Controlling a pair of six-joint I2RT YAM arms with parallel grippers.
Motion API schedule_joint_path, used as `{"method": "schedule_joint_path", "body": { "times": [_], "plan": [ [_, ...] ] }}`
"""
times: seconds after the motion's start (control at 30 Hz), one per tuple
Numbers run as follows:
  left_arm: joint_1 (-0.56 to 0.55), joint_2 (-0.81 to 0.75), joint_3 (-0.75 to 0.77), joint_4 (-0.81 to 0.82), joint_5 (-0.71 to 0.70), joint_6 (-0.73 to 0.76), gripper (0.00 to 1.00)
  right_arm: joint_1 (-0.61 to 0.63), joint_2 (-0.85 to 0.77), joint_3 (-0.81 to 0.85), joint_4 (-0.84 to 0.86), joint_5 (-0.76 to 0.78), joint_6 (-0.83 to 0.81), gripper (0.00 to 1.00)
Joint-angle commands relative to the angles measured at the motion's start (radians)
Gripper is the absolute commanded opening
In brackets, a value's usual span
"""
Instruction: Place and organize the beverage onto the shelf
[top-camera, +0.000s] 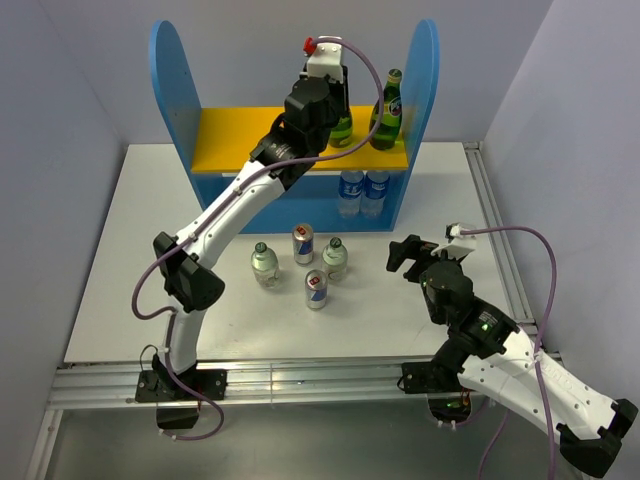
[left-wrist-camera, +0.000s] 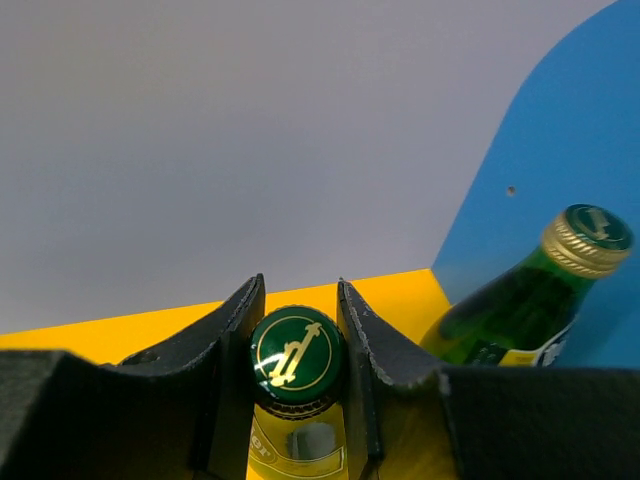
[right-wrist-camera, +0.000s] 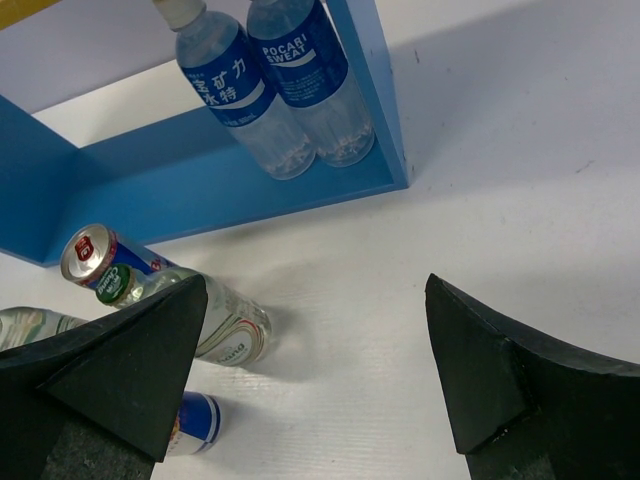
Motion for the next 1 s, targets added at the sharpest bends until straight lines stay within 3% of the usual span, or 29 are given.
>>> {"method": "schedule_joint_path", "body": {
  "times": [0.0,0.2,0.33,0.4,0.43,0.63,0.97],
  "plan": [
    [0.0,0.031,0.108,0.089,0.094,-0.064,0.0,0.005,-0.006,-0.012,0.029,0.012,0.004,0.96],
    [0.0,0.022,0.083,0.096,0.15,-0.09,0.07,0.005,-0.003,-0.012,0.029,0.016,0.005,0.96],
    [0.0,0.01,0.059,0.099,0.163,-0.08,0.36,0.005,-0.003,-0.013,0.033,0.013,0.005,0.96],
    [0.0,0.005,0.053,0.097,0.16,-0.077,0.43,0.005,-0.001,-0.013,0.033,0.012,0.004,0.96],
    [0.0,0.005,0.051,0.097,0.162,-0.074,0.51,0.005,0.001,-0.015,0.033,0.013,0.005,0.96],
    [0.0,0.002,0.053,0.094,0.162,-0.055,0.73,0.005,0.004,-0.015,0.035,0.01,0.01,0.96],
    [-0.002,-0.016,0.019,0.105,0.164,-0.057,0.78,0.005,0.01,-0.013,0.035,0.018,0.005,0.96]
  ]
}}
